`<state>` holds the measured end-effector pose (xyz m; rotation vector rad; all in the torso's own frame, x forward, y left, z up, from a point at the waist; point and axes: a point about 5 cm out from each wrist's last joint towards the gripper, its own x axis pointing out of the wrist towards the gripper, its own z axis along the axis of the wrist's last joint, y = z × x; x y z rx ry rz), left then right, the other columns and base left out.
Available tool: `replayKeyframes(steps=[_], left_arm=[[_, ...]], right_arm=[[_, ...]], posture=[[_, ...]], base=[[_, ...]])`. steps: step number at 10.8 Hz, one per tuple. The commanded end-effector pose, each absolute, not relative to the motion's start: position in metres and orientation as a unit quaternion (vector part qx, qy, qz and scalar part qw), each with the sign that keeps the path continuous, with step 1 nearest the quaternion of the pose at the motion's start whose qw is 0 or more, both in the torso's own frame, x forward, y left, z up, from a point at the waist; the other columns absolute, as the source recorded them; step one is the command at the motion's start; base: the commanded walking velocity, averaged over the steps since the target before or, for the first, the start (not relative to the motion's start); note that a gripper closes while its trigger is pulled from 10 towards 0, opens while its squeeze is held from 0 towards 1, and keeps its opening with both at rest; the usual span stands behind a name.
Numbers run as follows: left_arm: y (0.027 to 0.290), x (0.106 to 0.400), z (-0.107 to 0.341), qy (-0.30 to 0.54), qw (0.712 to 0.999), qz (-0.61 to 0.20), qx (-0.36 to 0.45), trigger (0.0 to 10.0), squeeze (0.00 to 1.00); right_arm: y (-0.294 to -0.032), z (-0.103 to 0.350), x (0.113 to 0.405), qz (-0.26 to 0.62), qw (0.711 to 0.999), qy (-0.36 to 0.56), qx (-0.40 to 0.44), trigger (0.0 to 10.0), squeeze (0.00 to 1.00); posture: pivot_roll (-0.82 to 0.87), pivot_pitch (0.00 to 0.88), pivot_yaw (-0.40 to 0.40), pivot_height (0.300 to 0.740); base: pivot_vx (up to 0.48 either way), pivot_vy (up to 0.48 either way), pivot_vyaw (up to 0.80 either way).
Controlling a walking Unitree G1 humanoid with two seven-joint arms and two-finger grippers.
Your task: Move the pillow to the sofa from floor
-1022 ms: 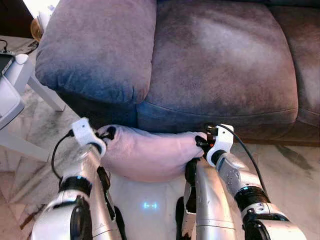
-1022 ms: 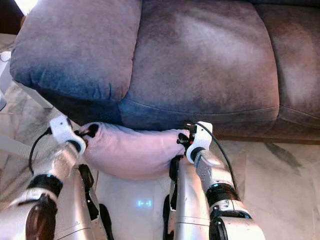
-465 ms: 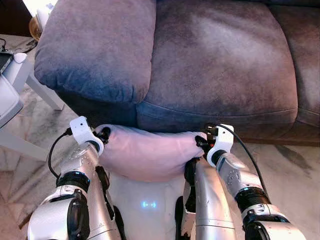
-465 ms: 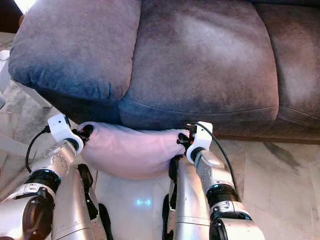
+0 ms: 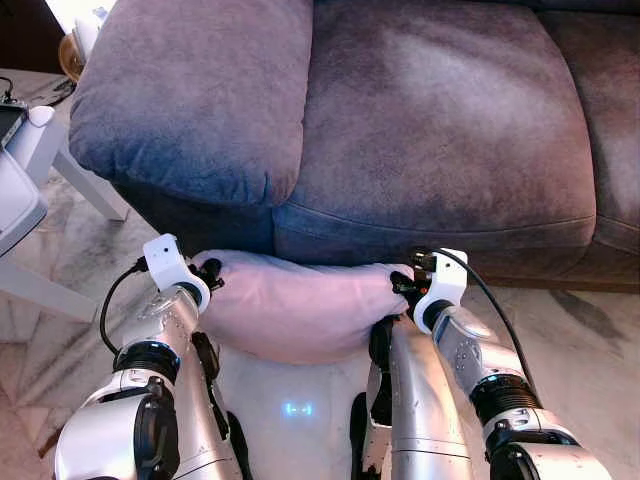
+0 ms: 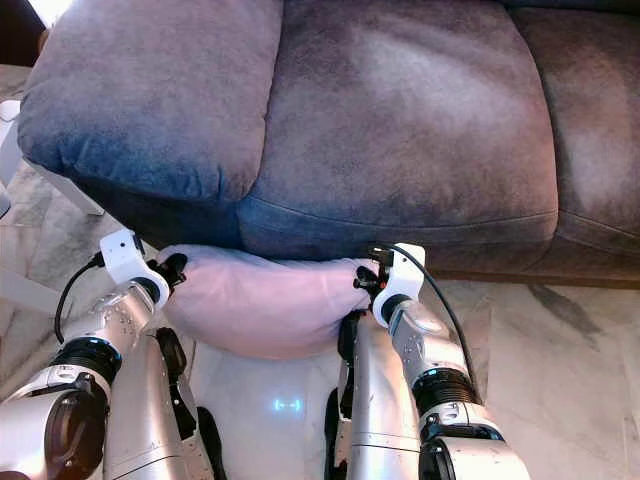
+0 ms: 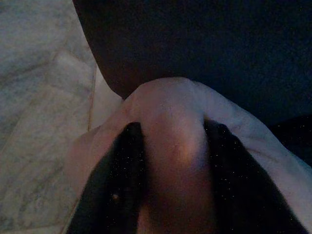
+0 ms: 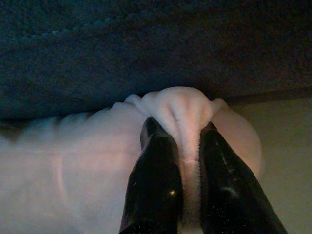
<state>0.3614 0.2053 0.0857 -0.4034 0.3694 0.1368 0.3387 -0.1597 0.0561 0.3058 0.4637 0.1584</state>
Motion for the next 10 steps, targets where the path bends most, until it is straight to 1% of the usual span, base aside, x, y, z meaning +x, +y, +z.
replayKeyframes(steps=[1, 2, 4, 5, 7, 8, 9, 10], left_arm=[[0.203, 0.352, 0.067, 0.227, 0.951, 0.065, -0.197, 0.0, 0.0], [0.201, 0.351, 0.065, 0.237, 0.954, 0.059, -0.175, 0.0, 0.0], [0.198, 0.353, 0.066, 0.243, 0.953, 0.056, -0.171, 0.0, 0.0], [0.196, 0.354, 0.067, 0.241, 0.958, 0.044, -0.147, 0.0, 0.0], [0.195, 0.356, 0.072, 0.211, 0.971, 0.036, -0.107, 0.0, 0.0], [0.19, 0.356, 0.082, 0.15, 0.988, 0.007, -0.046, 9.6, 0.0], [0.188, 0.352, 0.086, 0.106, 0.994, -0.003, -0.005, 10.0, 0.0], [0.192, 0.347, 0.09, 0.073, 0.997, 0.0, 0.019, 10.0, 0.0]], right_arm=[[-0.167, 0.048, 0.332, 0.064, 0.957, 0.241, 0.148, 0.0, 0.0], [-0.167, 0.049, 0.333, 0.063, 0.957, 0.241, 0.148, 0.0, 0.0], [-0.166, 0.05, 0.334, 0.061, 0.957, 0.239, 0.149, 0.0, 0.0], [-0.166, 0.051, 0.335, 0.062, 0.959, 0.236, 0.147, 0.0, 0.0], [-0.167, 0.053, 0.338, 0.056, 0.962, 0.23, 0.139, 0.0, 0.0], [-0.17, 0.053, 0.336, 0.047, 0.97, 0.218, 0.098, 10.0, 0.0], [-0.176, 0.061, 0.335, 0.033, 0.982, 0.17, 0.08, 10.0, 0.0], [-0.18, 0.069, 0.331, 0.027, 0.991, 0.116, 0.062, 10.0, 0.0]], posture=[[0.03, 0.267, -0.087, 0.462], [0.03, 0.267, -0.085, 0.462], [0.03, 0.264, -0.08, 0.462], [0.04, 0.258, -0.077, 0.462], [0.04, 0.233, -0.066, 0.462], [0.05, 0.207, -0.053, 0.462], [0.06, 0.188, -0.042, 0.462], [0.06, 0.172, -0.027, 0.462]], base=[[0.0, 0.0, 0.0], [0.0, 0.0, 0.0], [0.0, 0.0, 0.0], [0.0, 0.0, 0.0], [0.0, 0.0, 0.0], [0.0, 0.0, 0.0], [0.0, 0.0, 0.0], [0.0, 0.0, 0.0]])
